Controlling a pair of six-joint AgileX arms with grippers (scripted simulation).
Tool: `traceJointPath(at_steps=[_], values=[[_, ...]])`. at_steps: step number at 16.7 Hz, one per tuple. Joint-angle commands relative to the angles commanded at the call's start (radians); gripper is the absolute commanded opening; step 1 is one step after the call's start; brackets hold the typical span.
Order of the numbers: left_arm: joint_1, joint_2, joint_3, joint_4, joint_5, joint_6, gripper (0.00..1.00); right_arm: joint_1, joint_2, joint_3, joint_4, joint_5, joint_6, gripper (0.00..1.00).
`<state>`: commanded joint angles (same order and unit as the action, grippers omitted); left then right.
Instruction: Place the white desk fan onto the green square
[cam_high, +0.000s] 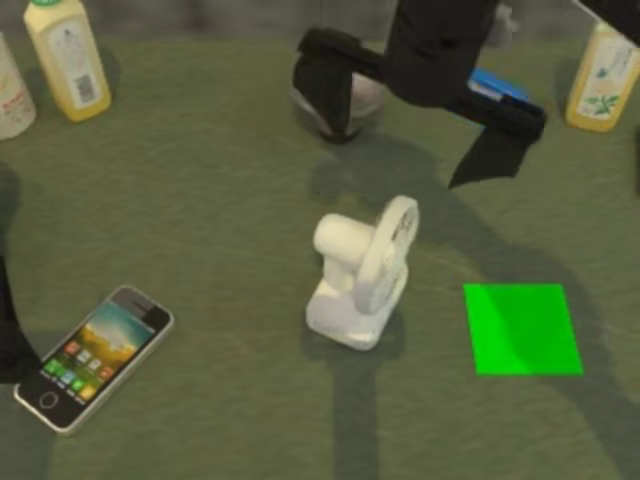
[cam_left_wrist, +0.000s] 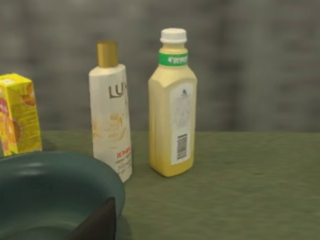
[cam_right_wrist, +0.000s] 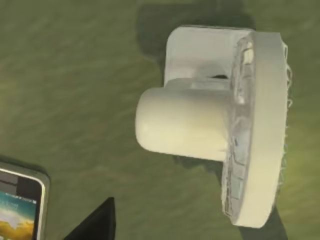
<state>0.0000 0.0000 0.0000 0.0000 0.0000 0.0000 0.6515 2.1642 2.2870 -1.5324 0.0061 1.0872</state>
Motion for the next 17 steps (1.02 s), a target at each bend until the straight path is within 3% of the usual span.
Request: traceJointPath(at_steps=[4, 10, 17], values=[[0.000, 0.000, 0.000, 0.000, 0.000, 0.000, 1.00, 0.021, 0.116, 0.054, -0.097, -0.002, 0.056, 1.00], [0.000, 0.000, 0.000, 0.000, 0.000, 0.000, 1.00, 0.016, 0.118, 0.049, -0.094, -0.002, 0.055, 1.00], [0.000, 0.000, 0.000, 0.000, 0.000, 0.000, 1.00, 0.021, 0.073, -0.196, 0.101, -0.002, 0.056, 1.00]])
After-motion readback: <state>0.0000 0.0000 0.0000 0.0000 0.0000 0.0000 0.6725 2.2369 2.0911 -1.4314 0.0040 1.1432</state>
